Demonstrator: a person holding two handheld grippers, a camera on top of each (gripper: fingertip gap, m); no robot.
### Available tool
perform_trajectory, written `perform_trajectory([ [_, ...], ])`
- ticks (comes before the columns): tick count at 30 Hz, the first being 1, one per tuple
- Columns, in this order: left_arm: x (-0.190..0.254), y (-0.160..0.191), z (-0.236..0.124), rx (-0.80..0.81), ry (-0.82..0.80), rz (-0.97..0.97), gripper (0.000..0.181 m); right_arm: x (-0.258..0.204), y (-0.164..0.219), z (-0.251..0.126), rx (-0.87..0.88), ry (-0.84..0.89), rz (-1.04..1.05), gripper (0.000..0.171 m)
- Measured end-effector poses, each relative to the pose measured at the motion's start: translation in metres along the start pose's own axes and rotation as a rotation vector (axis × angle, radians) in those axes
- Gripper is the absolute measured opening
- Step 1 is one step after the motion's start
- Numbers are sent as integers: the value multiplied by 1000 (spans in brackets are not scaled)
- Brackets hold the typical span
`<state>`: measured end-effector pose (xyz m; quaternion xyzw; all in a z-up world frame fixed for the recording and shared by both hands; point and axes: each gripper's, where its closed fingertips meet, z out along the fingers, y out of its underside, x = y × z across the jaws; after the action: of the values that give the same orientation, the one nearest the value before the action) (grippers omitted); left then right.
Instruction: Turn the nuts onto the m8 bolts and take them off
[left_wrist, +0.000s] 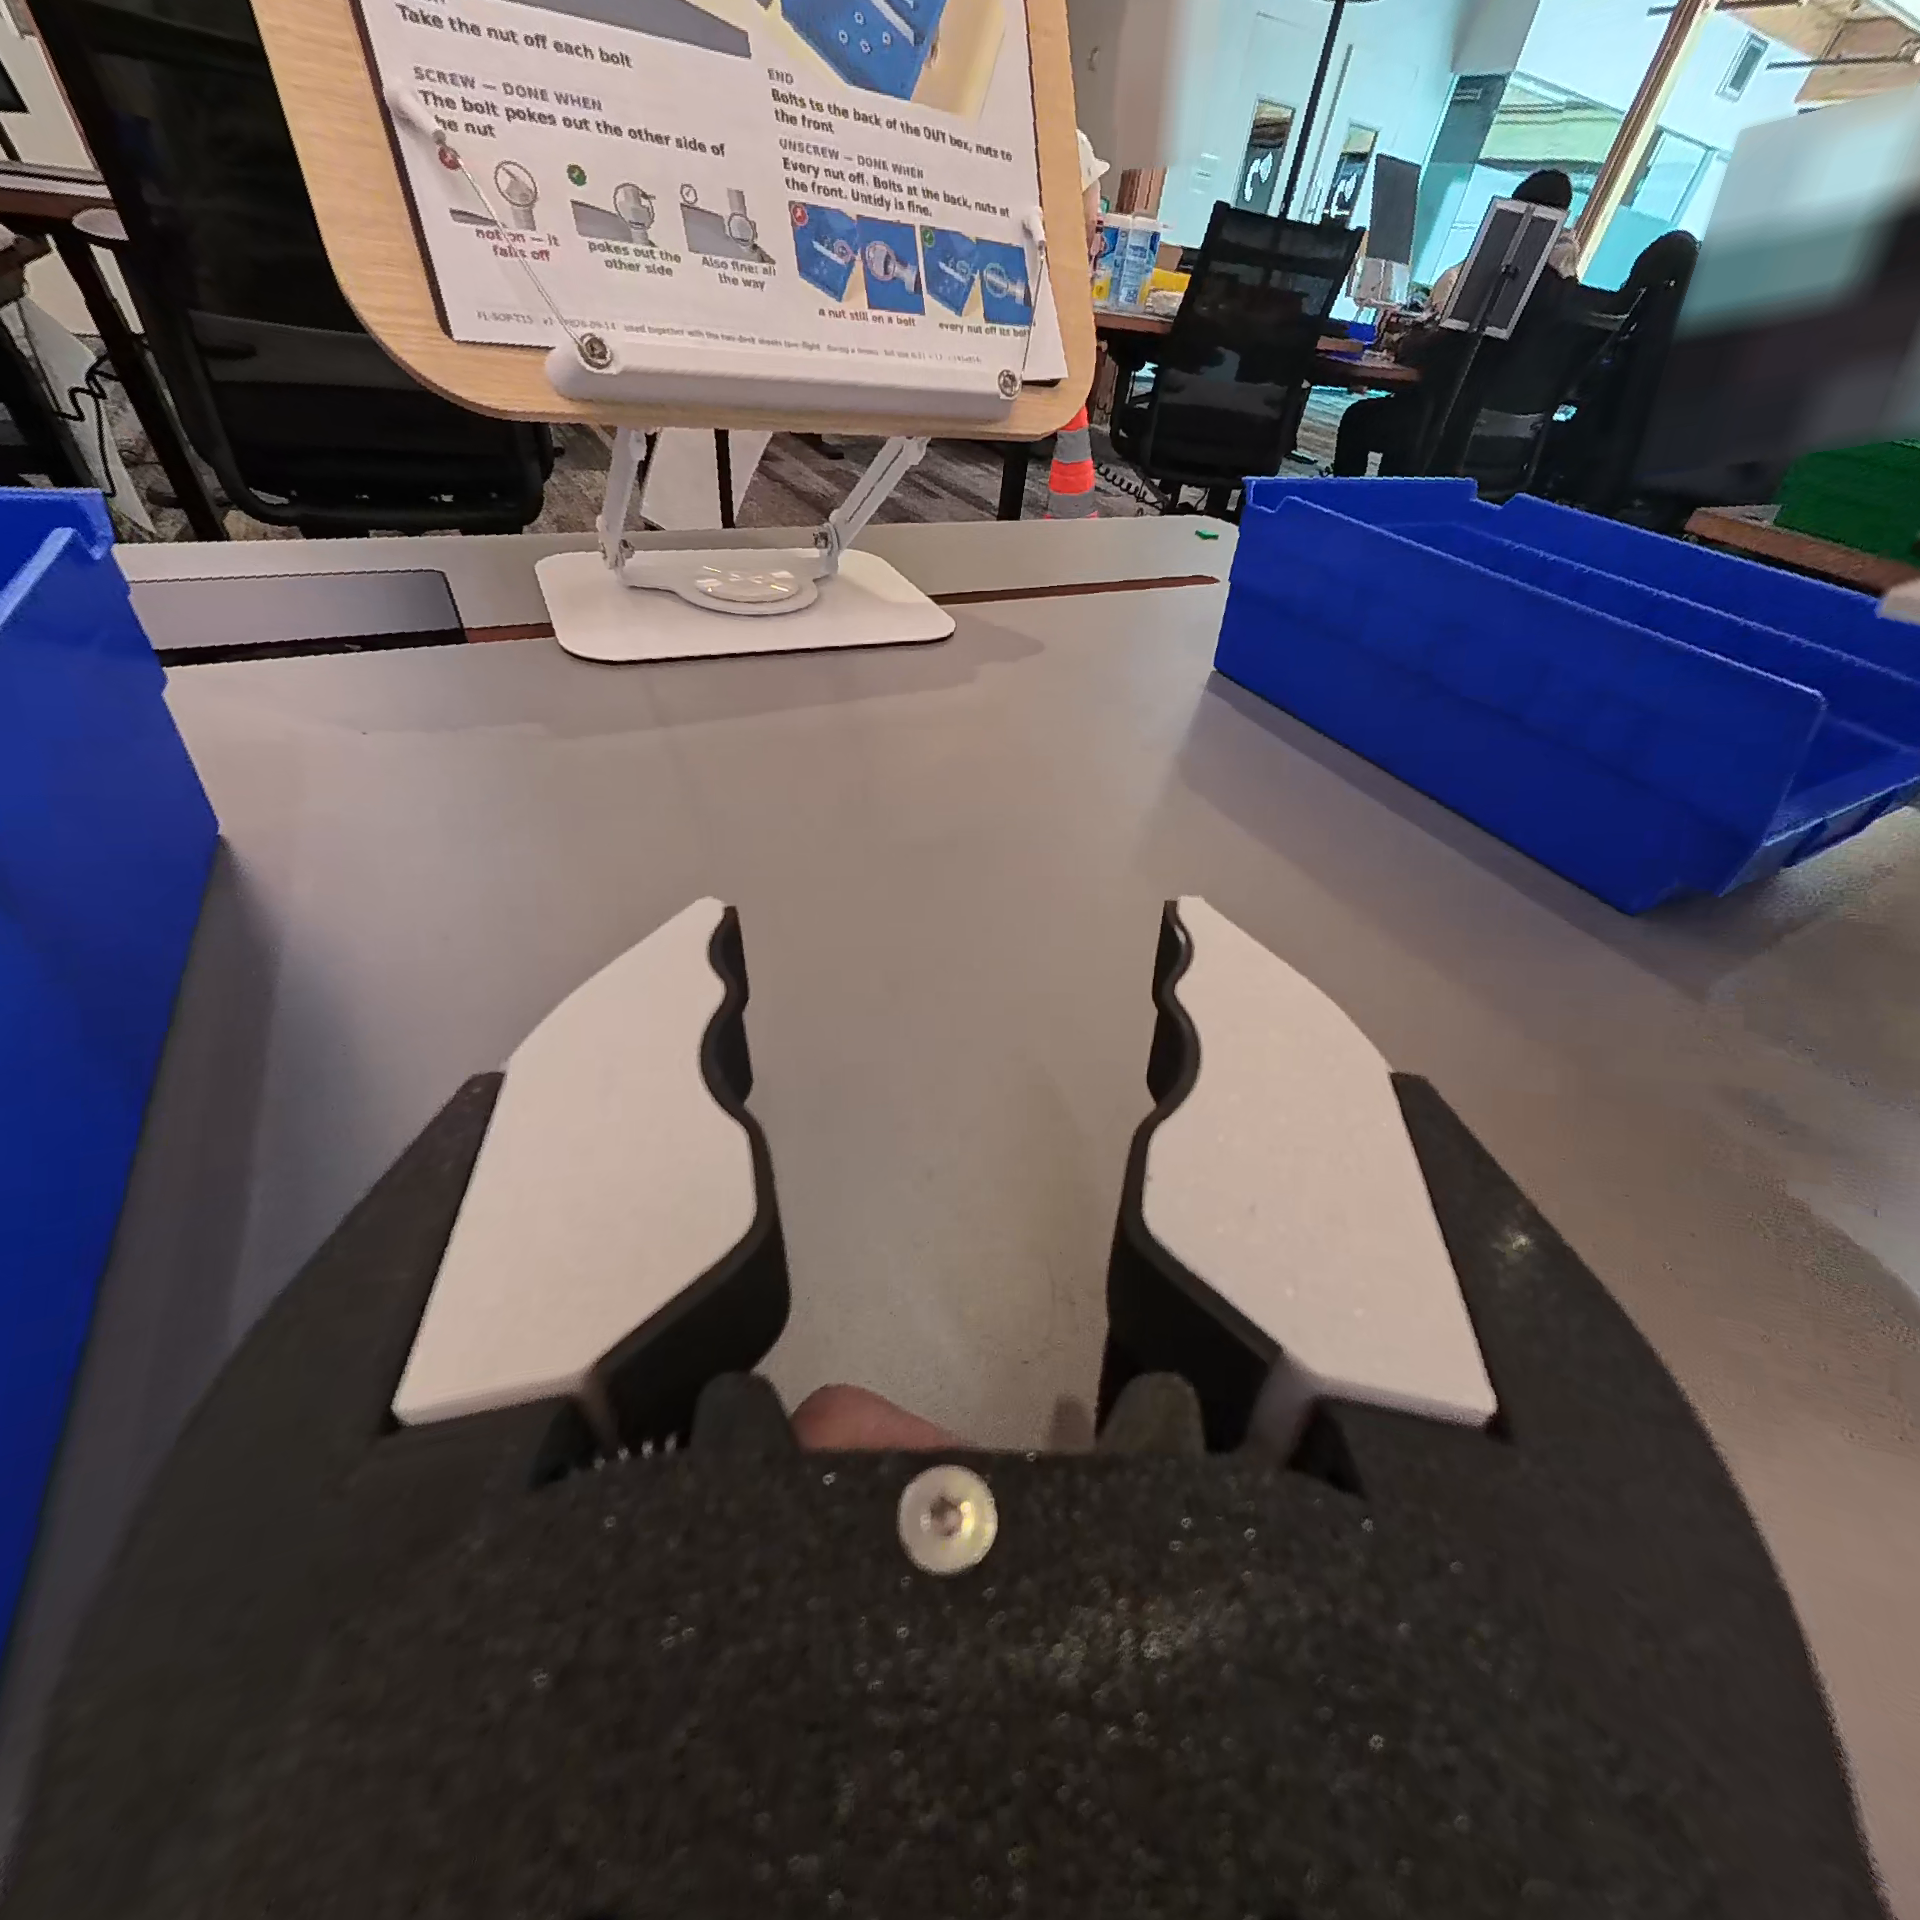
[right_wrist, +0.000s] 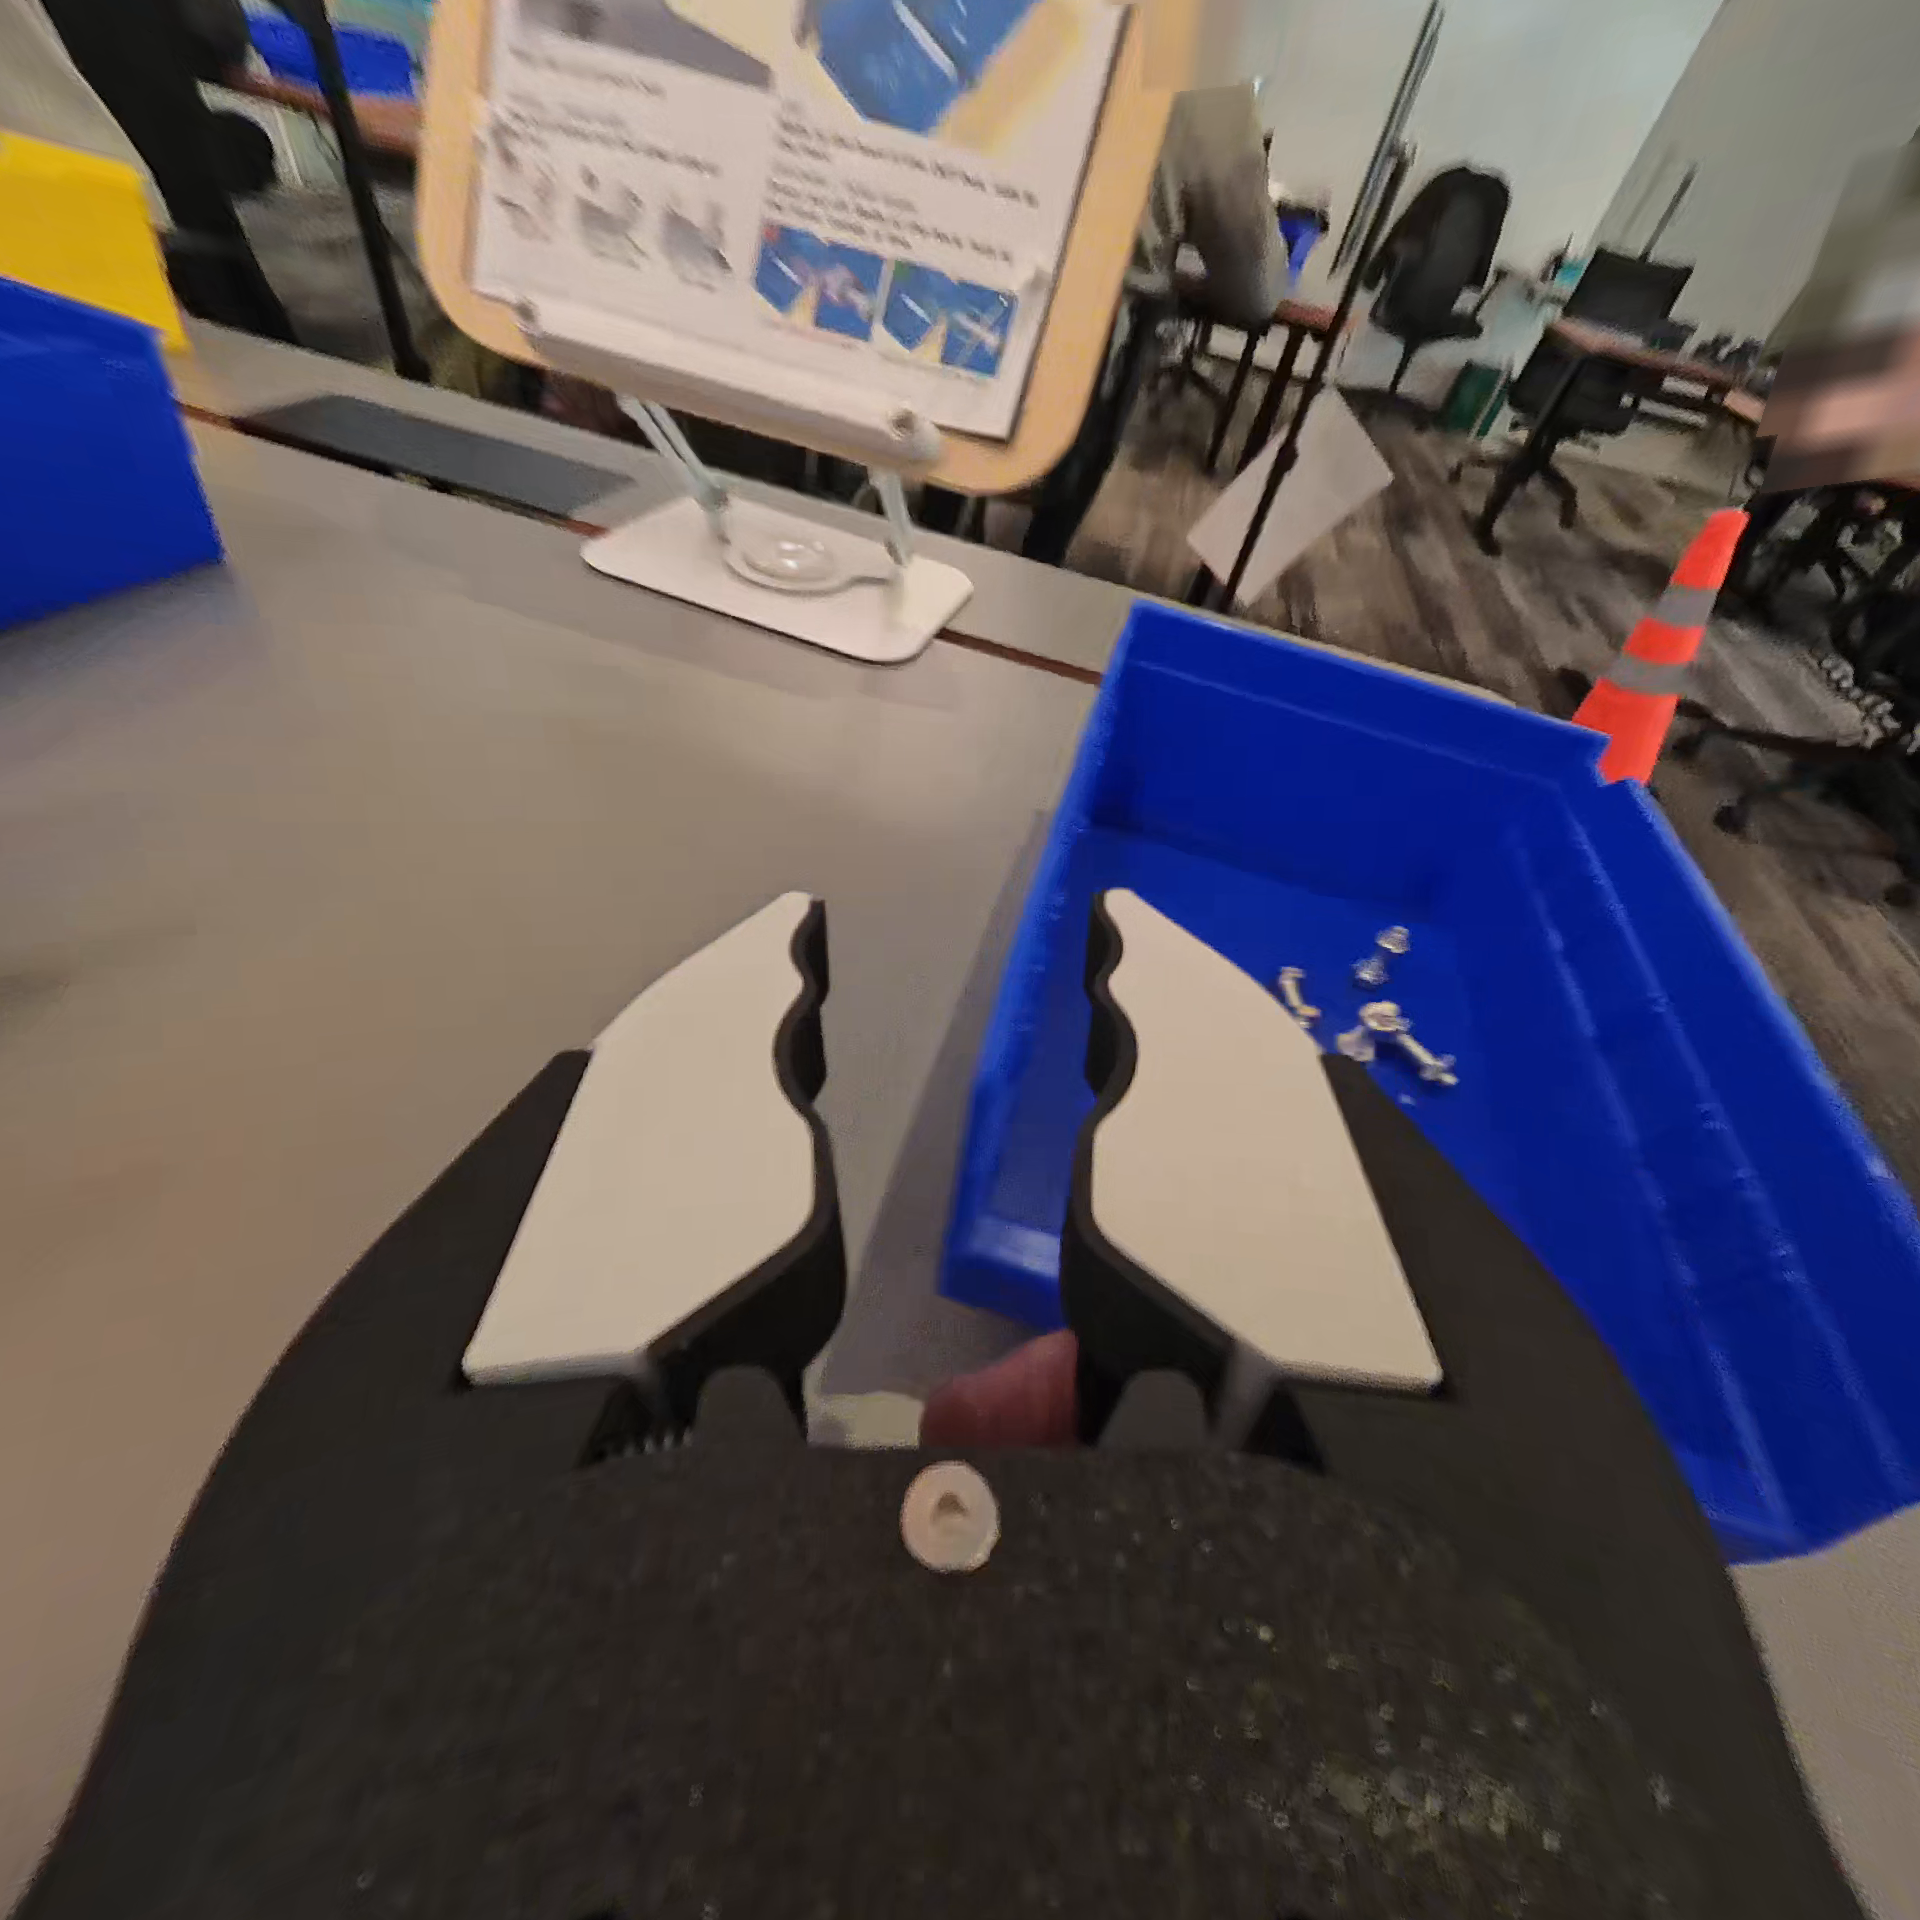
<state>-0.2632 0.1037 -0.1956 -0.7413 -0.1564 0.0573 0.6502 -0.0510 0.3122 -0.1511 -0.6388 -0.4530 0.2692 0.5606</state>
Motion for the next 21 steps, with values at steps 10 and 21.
perform_trajectory([
  [10, 4, -2, -1, 18, 0, 30, 74, -33, 40, 4, -76, -25, 83, 50],
  [21, 5, -4, -4, 39, 12, 22, 73, -36, 61, 36, -238, 65, 61, 26],
])
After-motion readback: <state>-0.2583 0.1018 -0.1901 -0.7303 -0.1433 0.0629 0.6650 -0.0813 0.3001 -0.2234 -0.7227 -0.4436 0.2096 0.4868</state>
